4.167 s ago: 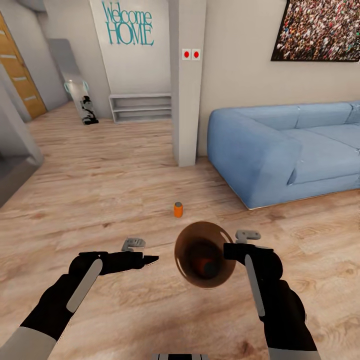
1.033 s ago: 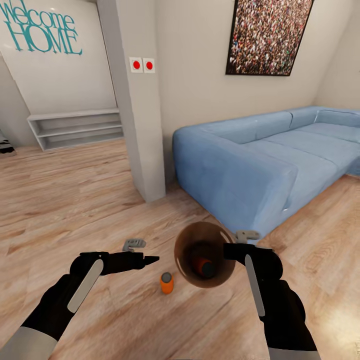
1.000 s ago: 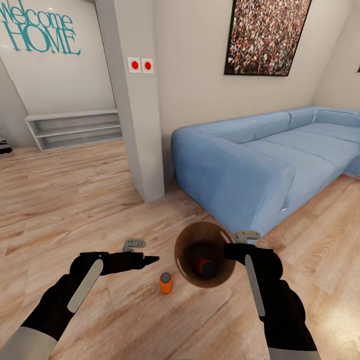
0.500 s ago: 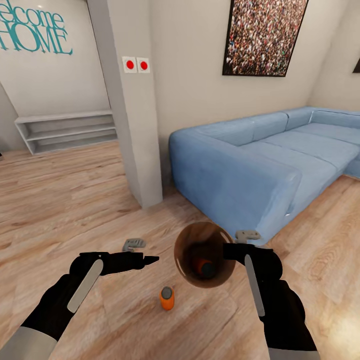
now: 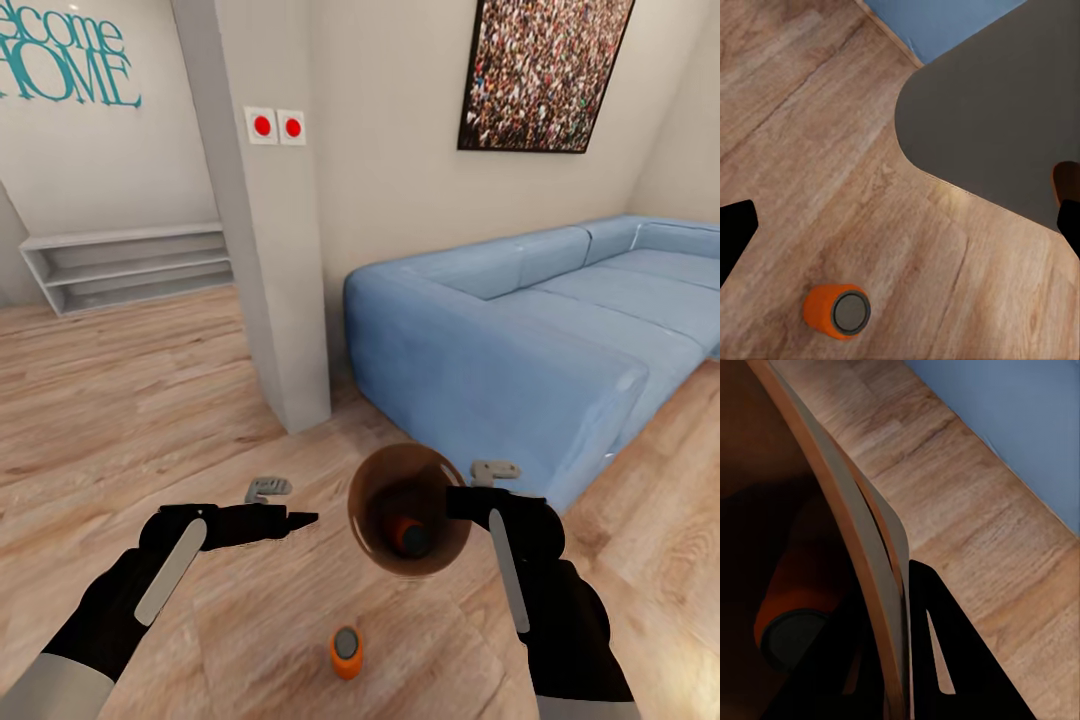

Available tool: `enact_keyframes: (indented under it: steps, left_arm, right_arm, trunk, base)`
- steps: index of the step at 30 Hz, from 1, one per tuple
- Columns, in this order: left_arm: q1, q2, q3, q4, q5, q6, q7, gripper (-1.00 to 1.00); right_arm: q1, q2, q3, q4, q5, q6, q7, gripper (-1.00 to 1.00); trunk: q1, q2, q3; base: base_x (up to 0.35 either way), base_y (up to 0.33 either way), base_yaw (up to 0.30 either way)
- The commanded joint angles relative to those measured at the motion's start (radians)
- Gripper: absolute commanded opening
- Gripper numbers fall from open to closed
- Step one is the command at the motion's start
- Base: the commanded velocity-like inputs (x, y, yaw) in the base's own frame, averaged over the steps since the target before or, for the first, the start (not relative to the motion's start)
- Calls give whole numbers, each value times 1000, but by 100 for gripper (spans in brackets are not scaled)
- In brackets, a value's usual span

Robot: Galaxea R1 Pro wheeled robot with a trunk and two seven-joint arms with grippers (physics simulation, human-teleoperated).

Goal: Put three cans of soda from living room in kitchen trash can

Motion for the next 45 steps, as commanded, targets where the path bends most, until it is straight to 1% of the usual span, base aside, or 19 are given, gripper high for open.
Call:
enact_keyframes:
  steps: [1, 6, 13, 16, 20, 40, 45]
  left_arm:
    - [0, 0, 0, 0, 0, -1, 0, 100]
    - [0, -1, 0, 1, -1, -1, 2, 100]
    - [0, -4, 0, 2, -1, -2, 2, 100]
    - [0, -5, 0, 2, -6, -2, 2, 100]
    - [0, -6, 0, 8, -21, -2, 2, 100]
    - [0, -6, 0, 9, -24, -2, 2, 100]
    - [0, -3, 0, 9, -24, -2, 1, 100]
  right_arm:
    - [0, 0, 0, 0, -19, 0, 3, -100]
    - [0, 0, -1, 0, -19, 0, 3, -100]
    - [0, 0, -1, 0, -19, 0, 3, -100]
    - [0, 0, -1, 0, -19, 0, 3, -100]
    - [0, 0, 0, 0, -19, 0, 3, -100]
    - [0, -1, 0, 0, -19, 0, 3, -100]
    - [0, -1, 8, 0, -19, 0, 3, -100]
  trunk:
    - [0, 0, 0]
    - [0, 0, 0]
    - [0, 0, 0]
    - [0, 0, 0]
    - [0, 0, -1]
    - [0, 0, -26]
    - [0, 0, -33]
  base:
    - [279, 6, 0]
    - [234, 2, 0]
    - [53, 0, 0]
    - [6, 0, 0]
    - [1, 0, -29]
    - [0, 0, -161]
    - [0, 0, -162]
